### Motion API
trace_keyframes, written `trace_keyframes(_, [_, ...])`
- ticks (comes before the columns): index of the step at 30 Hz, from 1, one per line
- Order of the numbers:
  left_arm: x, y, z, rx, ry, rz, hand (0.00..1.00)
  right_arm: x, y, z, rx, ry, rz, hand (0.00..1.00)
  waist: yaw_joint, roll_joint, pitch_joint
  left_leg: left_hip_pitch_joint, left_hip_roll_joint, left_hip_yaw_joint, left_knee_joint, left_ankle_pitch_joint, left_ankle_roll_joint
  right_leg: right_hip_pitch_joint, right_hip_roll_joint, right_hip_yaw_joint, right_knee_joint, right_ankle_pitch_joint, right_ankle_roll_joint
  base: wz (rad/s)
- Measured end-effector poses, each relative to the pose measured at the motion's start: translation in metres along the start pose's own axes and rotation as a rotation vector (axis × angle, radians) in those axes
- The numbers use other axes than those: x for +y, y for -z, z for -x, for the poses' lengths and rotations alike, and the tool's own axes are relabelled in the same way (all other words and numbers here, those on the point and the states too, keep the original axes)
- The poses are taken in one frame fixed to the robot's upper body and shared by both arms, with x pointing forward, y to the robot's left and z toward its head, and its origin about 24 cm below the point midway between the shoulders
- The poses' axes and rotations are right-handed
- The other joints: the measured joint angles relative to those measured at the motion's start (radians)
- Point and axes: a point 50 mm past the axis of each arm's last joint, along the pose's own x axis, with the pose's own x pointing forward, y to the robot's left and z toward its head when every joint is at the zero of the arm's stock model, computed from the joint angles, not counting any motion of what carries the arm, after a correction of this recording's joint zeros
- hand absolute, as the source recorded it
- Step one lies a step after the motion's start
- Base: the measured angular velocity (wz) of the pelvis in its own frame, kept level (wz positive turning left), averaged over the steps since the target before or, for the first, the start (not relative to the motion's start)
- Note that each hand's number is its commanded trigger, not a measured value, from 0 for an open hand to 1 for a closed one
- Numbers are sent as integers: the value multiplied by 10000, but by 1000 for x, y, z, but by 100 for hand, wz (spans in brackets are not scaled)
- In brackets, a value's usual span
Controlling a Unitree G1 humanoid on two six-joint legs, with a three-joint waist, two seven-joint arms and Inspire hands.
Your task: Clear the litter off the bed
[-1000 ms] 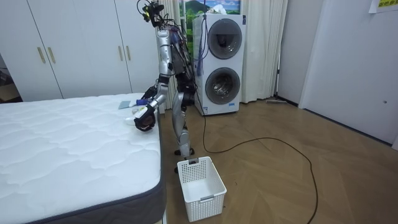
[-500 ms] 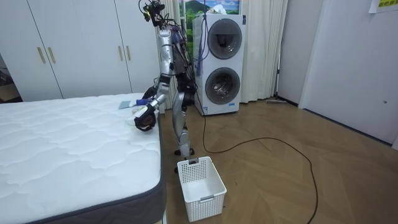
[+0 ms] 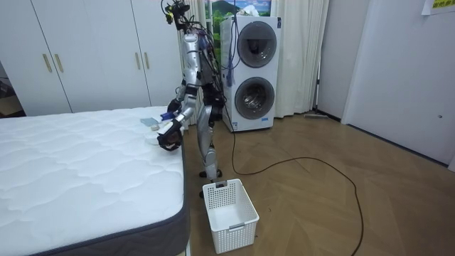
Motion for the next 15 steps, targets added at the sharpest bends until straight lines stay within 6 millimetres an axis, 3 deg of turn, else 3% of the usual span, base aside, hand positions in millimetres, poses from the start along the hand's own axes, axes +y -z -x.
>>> trace_keyframes(10, [2, 0, -2, 116, -81, -20, 100, 0, 7, 0, 435, -94, 31, 100, -10, -10, -2, -59, -8, -68, -1, 1, 0, -29, -25, -88, 35, -2, 2, 2])
trace_keyframes(15, [3, 2, -3, 247, -108, -115, 100, -5, 11, -1, 682, 212, 200, 100, 25, -30, 8, -76, -61, -45, 113, -14, 22, -165, -189, -117, 386, -117, 8, 0])
